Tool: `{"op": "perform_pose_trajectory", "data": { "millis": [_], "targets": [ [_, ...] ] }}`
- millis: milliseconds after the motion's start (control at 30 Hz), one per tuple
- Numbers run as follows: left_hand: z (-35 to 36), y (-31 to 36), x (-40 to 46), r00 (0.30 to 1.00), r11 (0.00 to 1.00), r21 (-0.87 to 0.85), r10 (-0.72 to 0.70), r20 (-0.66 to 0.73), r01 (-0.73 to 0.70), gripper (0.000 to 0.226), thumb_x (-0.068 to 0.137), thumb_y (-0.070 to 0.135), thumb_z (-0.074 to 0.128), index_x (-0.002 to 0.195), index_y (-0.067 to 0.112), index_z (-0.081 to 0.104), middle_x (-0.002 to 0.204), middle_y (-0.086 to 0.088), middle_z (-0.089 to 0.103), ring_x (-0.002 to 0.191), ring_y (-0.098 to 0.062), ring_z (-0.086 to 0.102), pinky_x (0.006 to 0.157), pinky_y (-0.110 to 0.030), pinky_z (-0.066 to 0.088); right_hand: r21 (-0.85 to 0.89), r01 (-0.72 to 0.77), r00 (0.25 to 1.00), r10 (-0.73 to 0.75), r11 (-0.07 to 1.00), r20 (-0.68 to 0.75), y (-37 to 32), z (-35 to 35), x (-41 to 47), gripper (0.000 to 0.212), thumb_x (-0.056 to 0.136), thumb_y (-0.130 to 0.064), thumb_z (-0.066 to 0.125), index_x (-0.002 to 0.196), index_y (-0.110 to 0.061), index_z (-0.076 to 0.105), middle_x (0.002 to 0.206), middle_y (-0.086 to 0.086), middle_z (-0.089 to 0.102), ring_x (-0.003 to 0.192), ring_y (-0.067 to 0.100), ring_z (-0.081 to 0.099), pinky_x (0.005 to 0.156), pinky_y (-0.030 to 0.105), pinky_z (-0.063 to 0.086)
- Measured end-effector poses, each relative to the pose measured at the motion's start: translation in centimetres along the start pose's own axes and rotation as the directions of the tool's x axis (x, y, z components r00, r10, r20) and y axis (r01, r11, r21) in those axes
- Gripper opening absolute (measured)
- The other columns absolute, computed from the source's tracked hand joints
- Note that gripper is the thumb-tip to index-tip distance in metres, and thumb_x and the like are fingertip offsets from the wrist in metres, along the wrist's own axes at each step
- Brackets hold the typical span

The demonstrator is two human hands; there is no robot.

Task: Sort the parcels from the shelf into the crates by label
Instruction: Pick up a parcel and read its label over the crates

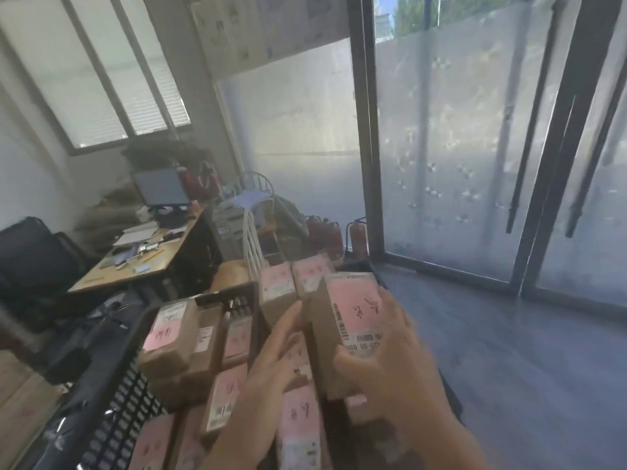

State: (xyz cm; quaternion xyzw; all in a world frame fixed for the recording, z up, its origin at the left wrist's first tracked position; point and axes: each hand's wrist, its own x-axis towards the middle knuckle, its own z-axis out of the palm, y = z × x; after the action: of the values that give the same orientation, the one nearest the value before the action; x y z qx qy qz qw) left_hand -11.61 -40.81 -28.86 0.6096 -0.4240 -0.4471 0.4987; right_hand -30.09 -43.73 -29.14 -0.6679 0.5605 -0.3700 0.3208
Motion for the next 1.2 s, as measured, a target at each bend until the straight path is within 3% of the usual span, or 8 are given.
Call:
{"op": "perform_pose_trajectory", "data": {
  "millis": [100, 200, 300, 367, 533, 667, 967, 1200],
  "targets": [
    [-0.4, 2.2, 5.0, 0.995, 0.999, 0.030, 0.025, -0.099, -0.022, 0.068, 0.099, 0.000, 0.044, 0.121, 0.063, 0.060, 0.147, 0.032, 0.050, 0.131, 0.002, 0.050, 0.088, -0.039, 0.055, -0.079, -0.042, 0.997, 0.036, 0.996, -0.074, 2.8, -0.9, 7.4, 0.099, 0.077, -0.052, 0.077, 0.159, -0.038, 0.022, 0.130, -0.019, 0.036, 0.102, 0.009, 0.050, 0.064, 0.018, 0.036],
    [-0.6, 3.7, 7.9, 0.982, 1.000, 0.016, 0.030, -0.187, -0.027, 0.066, 0.091, 0.001, 0.055, 0.135, 0.050, 0.057, 0.148, 0.022, 0.049, 0.148, -0.019, 0.043, 0.092, -0.033, 0.054, -0.152, -0.057, 0.992, 0.040, 0.987, -0.118, 5.3, -0.5, 13.6, 0.095, 0.077, -0.056, 0.076, 0.156, -0.037, 0.027, 0.139, -0.014, 0.040, 0.109, 0.014, 0.052, 0.078, 0.034, 0.050],
    [-0.7, 3.6, 8.4, 0.973, 0.972, 0.193, 0.164, -0.161, -0.132, 0.048, 0.096, 0.024, 0.059, 0.138, 0.049, 0.056, 0.142, 0.032, 0.051, 0.137, 0.014, 0.043, 0.105, -0.018, 0.044, -0.192, -0.066, 0.995, 0.050, 0.979, -0.083, 6.4, 1.6, 18.2, 0.095, 0.076, -0.059, 0.076, 0.155, -0.034, 0.030, 0.141, -0.011, 0.041, 0.108, 0.014, 0.052, 0.078, 0.038, 0.055],
    [-1.4, 2.7, 8.8, 0.950, 0.909, 0.387, 0.244, -0.195, -0.155, 0.050, 0.103, 0.013, 0.056, 0.137, 0.049, 0.056, 0.134, 0.035, 0.053, 0.118, 0.031, 0.043, 0.099, -0.004, 0.040, -0.213, -0.052, 0.998, 0.043, 0.976, -0.047, 6.7, 3.3, 20.7, 0.092, 0.075, -0.061, 0.074, 0.152, -0.034, 0.032, 0.136, -0.011, 0.041, 0.107, 0.014, 0.054, 0.077, 0.038, 0.059],
    [-4.3, 1.9, 11.4, 0.923, 0.742, 0.670, 0.276, -0.267, -0.028, 0.060, 0.083, 0.059, 0.049, 0.143, 0.058, 0.047, 0.148, 0.031, 0.041, 0.148, 0.003, 0.027, 0.123, -0.046, 0.027, -0.285, -0.028, 0.997, 0.047, 0.958, 0.059, 7.7, 7.0, 24.9, 0.079, 0.074, -0.059, 0.066, 0.144, -0.036, 0.038, 0.126, -0.009, 0.041, 0.101, 0.017, 0.056, 0.069, 0.033, 0.051],
    [-5.9, 0.0, 13.4, 0.924, 0.687, 0.724, 0.235, -0.301, 0.061, 0.061, 0.089, 0.062, 0.050, 0.149, 0.058, 0.039, 0.159, 0.037, 0.022, 0.143, 0.025, -0.009, 0.125, -0.043, 0.011, -0.344, -0.026, 0.997, 0.051, 0.939, 0.064, 7.9, 8.8, 26.5, 0.080, 0.078, -0.065, 0.052, 0.150, -0.034, 0.038, 0.136, -0.004, 0.041, 0.112, 0.022, 0.055, 0.078, 0.038, 0.057],
    [-6.7, -2.0, 16.1, 0.948, 0.689, 0.712, 0.120, -0.294, 0.133, 0.071, 0.085, 0.073, 0.041, 0.153, 0.060, 0.025, 0.168, 0.029, 0.013, 0.158, -0.003, -0.003, 0.129, -0.053, 0.016, -0.449, 0.017, 0.996, 0.024, 0.894, 0.086, 8.1, 8.7, 27.0, 0.090, 0.077, -0.078, 0.045, 0.155, -0.036, 0.028, 0.153, -0.001, 0.033, 0.136, 0.024, 0.041, 0.096, 0.047, 0.055],
    [-5.8, 0.7, 15.0, 0.932, 0.702, 0.709, 0.205, -0.299, 0.073, 0.074, 0.082, 0.072, 0.047, 0.151, 0.064, 0.023, 0.168, 0.029, 0.012, 0.158, -0.002, -0.003, 0.129, -0.052, 0.015, -0.457, 0.165, 0.984, -0.112, 0.874, 0.141, 5.3, 5.6, 25.8, 0.094, 0.084, -0.080, 0.052, 0.162, -0.041, 0.017, 0.174, 0.001, 0.012, 0.161, 0.026, 0.011, 0.127, 0.058, 0.022]
  ]
}}
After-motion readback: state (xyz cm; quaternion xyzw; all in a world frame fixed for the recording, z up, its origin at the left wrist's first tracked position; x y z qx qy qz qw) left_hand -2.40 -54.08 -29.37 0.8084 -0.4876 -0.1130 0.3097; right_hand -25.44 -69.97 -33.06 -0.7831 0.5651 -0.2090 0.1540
